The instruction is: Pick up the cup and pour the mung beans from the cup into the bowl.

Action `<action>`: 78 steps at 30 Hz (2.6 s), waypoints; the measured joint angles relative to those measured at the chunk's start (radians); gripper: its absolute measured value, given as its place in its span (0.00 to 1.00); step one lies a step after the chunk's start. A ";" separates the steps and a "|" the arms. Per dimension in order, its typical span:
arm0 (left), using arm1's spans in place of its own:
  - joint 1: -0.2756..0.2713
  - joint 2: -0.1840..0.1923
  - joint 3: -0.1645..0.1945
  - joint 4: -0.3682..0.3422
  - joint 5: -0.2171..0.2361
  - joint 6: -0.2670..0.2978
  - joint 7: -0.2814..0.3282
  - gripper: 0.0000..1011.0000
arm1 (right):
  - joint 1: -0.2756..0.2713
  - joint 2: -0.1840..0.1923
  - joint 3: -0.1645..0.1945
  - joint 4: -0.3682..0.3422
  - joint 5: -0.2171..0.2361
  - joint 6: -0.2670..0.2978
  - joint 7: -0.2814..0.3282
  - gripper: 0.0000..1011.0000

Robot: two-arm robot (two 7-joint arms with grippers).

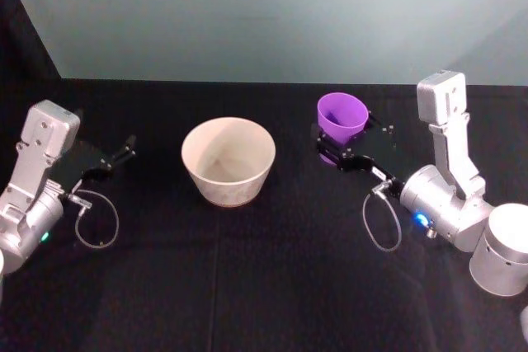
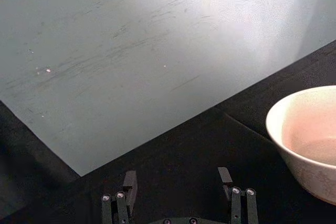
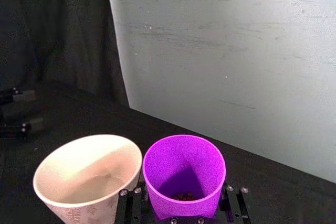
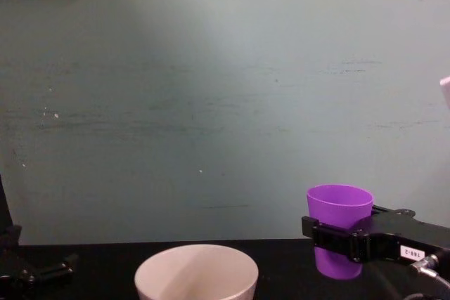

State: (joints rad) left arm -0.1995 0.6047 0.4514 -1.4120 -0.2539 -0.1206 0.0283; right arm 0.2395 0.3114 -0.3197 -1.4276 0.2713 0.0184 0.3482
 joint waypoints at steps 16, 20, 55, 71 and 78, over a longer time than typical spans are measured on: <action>0.000 0.000 0.000 0.000 0.000 0.000 0.000 0.99 | 0.009 0.003 -0.018 -0.013 -0.037 0.009 -0.012 0.71; 0.000 0.000 0.000 0.000 0.000 0.000 0.000 0.99 | 0.025 0.004 -0.041 -0.031 -0.093 0.026 -0.031 0.71; 0.000 0.000 0.000 0.000 0.000 0.000 0.000 0.99 | 0.233 -0.026 -0.317 -0.045 -0.671 0.257 -0.095 0.71; 0.000 0.000 0.000 0.000 0.000 0.000 0.000 0.99 | 0.279 -0.045 -0.434 -0.012 -0.904 0.310 -0.109 0.71; 0.000 0.000 0.000 0.000 0.000 0.000 0.000 0.99 | 0.289 -0.048 -0.473 -0.004 -0.999 0.330 -0.130 0.71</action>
State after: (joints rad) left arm -0.1995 0.6047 0.4514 -1.4120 -0.2539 -0.1205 0.0283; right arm 0.5285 0.2630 -0.7928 -1.4321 -0.7281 0.3482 0.2187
